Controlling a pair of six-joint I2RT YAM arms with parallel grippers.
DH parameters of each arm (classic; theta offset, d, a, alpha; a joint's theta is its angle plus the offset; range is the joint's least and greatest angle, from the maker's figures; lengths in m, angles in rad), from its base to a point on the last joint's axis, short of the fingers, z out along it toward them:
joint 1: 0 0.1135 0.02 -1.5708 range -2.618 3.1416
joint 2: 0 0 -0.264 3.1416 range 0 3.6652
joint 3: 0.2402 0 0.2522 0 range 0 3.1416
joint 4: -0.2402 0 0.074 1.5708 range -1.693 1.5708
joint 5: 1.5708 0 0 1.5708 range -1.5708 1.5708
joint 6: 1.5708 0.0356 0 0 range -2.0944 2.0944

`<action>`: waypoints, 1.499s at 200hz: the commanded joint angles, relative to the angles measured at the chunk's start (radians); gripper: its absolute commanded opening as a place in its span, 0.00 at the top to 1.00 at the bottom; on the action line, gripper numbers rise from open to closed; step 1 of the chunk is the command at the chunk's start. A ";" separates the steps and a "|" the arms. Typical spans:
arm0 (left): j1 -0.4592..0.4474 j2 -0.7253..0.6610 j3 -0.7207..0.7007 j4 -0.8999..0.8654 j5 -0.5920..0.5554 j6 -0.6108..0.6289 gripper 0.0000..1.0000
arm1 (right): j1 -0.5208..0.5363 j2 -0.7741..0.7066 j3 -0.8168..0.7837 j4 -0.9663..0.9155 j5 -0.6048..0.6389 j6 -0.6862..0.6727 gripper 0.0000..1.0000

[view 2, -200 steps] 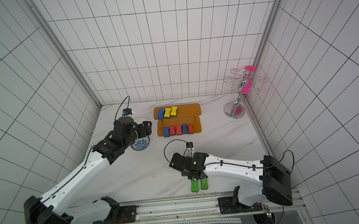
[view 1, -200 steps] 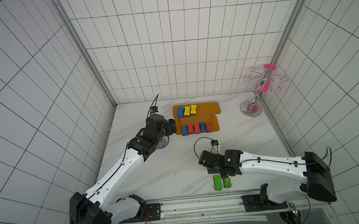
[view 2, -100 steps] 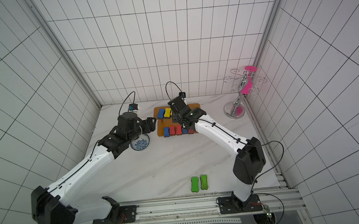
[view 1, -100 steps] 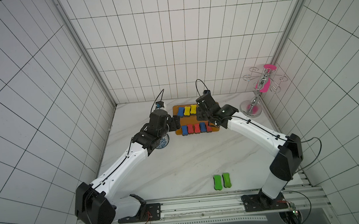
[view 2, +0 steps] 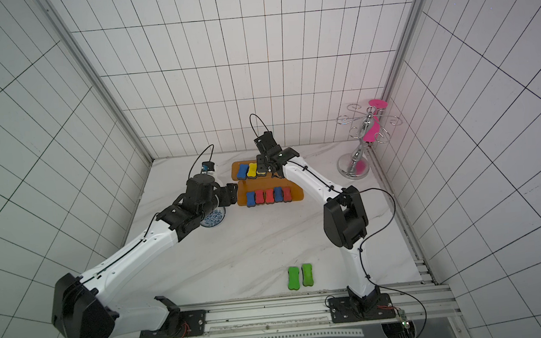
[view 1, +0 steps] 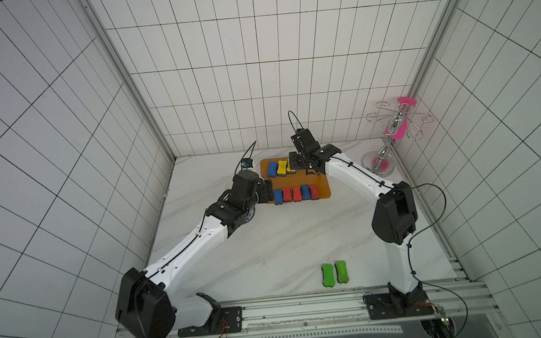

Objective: Remove the whiteboard erasers from the shelf
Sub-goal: Pick up the whiteboard eraser from the shelf.

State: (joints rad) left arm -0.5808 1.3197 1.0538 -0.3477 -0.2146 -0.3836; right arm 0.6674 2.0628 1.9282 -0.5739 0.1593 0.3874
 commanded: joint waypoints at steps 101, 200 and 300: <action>-0.005 0.020 0.005 0.022 0.013 -0.026 0.18 | -0.006 0.002 -0.056 0.030 -0.029 -0.057 0.48; -0.009 -0.004 -0.001 0.018 0.018 -0.043 0.18 | -0.036 -0.103 -0.121 0.034 -0.003 -0.106 0.50; -0.008 -0.018 -0.004 0.008 -0.020 -0.054 0.18 | 0.028 -0.022 0.053 -0.147 0.268 0.550 0.36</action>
State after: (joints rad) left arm -0.5865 1.3300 1.0519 -0.3355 -0.2123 -0.4305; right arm 0.6693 1.9793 1.8771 -0.6273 0.3382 0.7845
